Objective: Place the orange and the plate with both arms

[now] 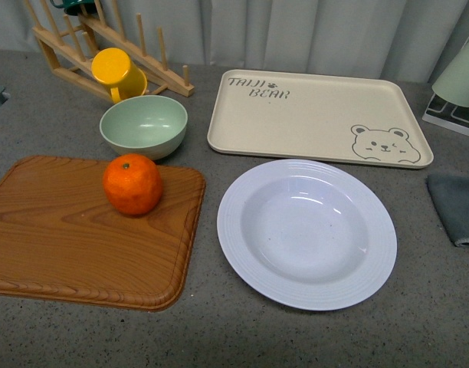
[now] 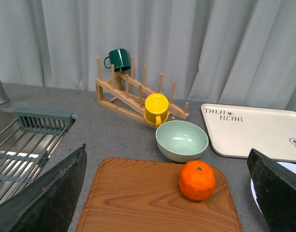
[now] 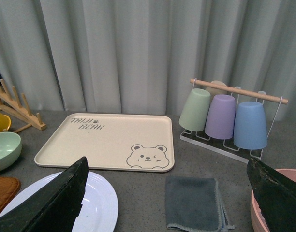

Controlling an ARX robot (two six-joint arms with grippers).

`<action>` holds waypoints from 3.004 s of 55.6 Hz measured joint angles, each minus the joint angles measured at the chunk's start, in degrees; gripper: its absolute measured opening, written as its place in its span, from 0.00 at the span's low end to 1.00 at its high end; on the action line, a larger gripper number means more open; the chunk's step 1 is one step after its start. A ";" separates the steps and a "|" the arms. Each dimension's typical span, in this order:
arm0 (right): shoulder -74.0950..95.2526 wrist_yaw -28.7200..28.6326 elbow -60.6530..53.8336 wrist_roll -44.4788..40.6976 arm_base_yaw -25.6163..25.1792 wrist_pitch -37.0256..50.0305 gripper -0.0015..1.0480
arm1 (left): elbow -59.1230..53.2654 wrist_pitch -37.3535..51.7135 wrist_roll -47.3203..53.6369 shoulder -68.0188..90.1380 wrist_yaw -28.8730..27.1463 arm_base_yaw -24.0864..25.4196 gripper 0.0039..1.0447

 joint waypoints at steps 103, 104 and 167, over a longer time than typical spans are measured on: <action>0.00 0.00 0.00 0.00 0.00 0.00 0.91 | 37.94 38.14 -9.81 113.07 3.15 -13.29 0.94; 0.00 0.00 0.00 0.00 0.00 0.00 0.91 | 38.21 38.16 -9.79 113.46 3.13 -13.16 0.94; 0.00 0.00 0.00 0.00 0.00 0.00 0.91 | 39.26 35.82 -13.75 109.07 4.15 -22.86 0.58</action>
